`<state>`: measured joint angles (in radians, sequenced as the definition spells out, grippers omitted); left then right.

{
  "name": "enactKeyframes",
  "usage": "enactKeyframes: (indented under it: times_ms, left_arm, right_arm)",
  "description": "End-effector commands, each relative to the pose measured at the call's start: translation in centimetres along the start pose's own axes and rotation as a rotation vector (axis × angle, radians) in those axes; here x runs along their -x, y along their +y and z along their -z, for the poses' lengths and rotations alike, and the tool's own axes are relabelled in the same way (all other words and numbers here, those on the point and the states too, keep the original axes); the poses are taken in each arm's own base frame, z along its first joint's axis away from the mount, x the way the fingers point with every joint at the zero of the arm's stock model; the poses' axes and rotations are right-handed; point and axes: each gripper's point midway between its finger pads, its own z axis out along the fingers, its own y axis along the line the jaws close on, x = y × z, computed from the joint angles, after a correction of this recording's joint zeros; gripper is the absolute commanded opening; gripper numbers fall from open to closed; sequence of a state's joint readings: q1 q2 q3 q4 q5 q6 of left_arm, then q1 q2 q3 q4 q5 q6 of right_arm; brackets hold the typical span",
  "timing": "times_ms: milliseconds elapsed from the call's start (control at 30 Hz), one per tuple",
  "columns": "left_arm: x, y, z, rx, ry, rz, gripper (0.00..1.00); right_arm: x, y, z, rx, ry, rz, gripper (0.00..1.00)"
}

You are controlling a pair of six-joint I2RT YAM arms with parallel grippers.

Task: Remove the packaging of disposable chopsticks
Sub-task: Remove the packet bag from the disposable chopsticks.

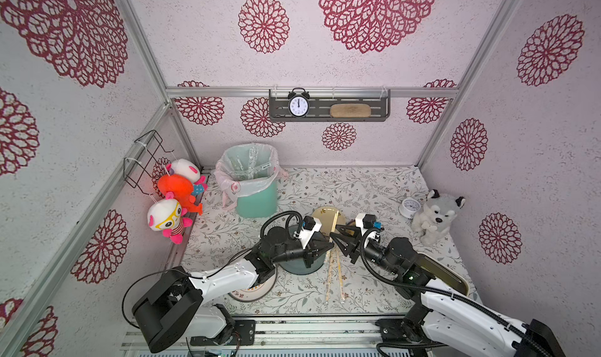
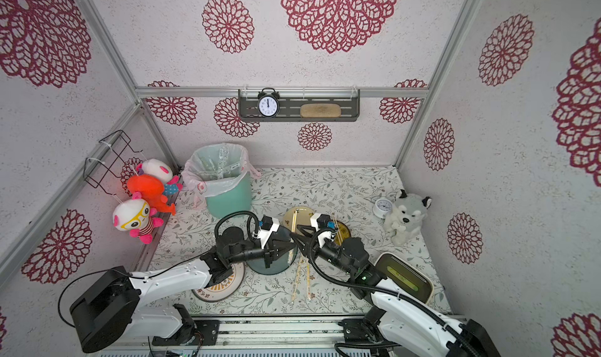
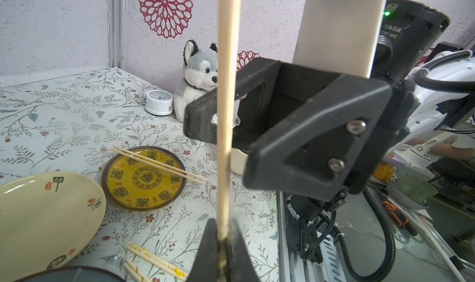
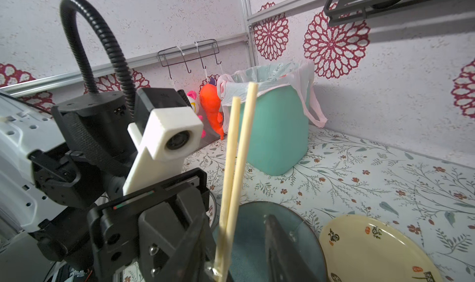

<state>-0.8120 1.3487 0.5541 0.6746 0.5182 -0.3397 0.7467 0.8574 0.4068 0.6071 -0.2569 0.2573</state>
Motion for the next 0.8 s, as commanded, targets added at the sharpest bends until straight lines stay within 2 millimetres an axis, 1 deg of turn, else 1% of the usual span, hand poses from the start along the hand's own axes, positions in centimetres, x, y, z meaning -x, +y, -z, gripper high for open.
enactKeyframes:
  times_ms: [0, 67, 200, 367, 433, 533, 767]
  left_arm:
    - [0.2, -0.5, -0.2, -0.025, -0.003, -0.023, 0.00]
    - [0.2, -0.5, -0.3, -0.026, -0.007, -0.022, 0.00]
    - [-0.1, -0.7, -0.4, -0.037, 0.004, -0.018, 0.00]
    - [-0.5, -1.3, -0.6, -0.079, 0.024, -0.013, 0.00]
    - [-0.7, -1.3, -0.5, -0.076, 0.030, -0.013, 0.00]
    - [-0.6, -1.3, -0.3, -0.068, 0.028, -0.019, 0.00]
    - [-0.5, -1.5, 0.0, -0.071, 0.026, -0.030, 0.00]
  right_arm:
    - [2.2, 0.5, -0.2, 0.019, -0.073, -0.001, 0.32]
    - [2.1, 0.5, -0.6, 0.027, -0.061, -0.009, 0.29]
    - [1.8, 0.5, -0.6, 0.032, -0.062, -0.012, 0.18]
    - [2.1, 0.9, -0.4, 0.050, -0.078, -0.006, 0.17]
    - [2.1, 1.1, -0.5, 0.065, -0.076, -0.005, 0.11]
    - [1.8, 0.9, -0.8, 0.056, -0.058, -0.013, 0.01]
    - [1.0, 0.3, -0.5, 0.034, -0.045, -0.022, 0.00]
